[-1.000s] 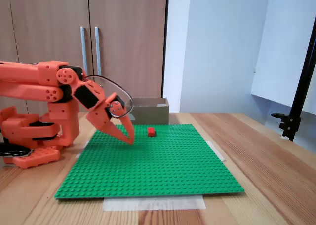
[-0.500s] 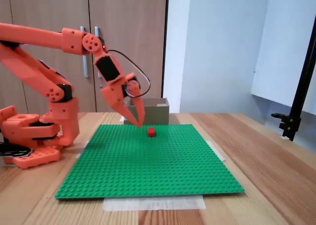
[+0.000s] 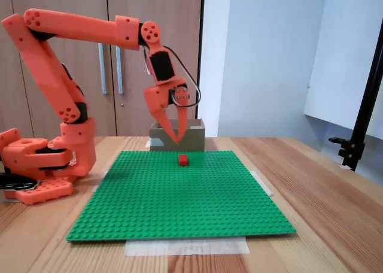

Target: Pick the red lego block and put it in the box.

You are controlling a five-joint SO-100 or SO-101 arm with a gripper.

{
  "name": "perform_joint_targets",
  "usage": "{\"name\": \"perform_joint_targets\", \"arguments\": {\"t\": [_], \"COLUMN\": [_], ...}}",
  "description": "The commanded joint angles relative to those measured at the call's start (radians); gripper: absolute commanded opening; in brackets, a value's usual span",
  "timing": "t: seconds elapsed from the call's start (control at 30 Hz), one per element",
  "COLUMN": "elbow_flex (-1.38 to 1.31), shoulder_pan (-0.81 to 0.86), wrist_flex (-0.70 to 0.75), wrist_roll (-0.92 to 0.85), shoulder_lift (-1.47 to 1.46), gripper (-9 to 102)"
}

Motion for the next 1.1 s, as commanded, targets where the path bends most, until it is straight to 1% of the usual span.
{"name": "perform_joint_targets", "arguments": {"t": [0.0, 0.4, 0.53, 0.6, 0.83, 1.0, 1.07], "elbow_flex": [-0.11, -0.267, -0.273, -0.273, -0.273, -0.273, -0.273], "shoulder_pan": [-0.021, -0.126, -0.146, -0.16, -0.172, -0.175, -0.175], "wrist_flex": [0.04, 0.14, 0.141, 0.132, 0.13, 0.121, 0.115], "wrist_roll": [0.037, 0.146, 0.202, 0.202, 0.219, 0.202, 0.199], "shoulder_lift": [-0.069, -0.264, -0.275, -0.276, -0.296, -0.318, -0.321], "gripper": [0, 0, 0, 2, 2, 8, 13]}}
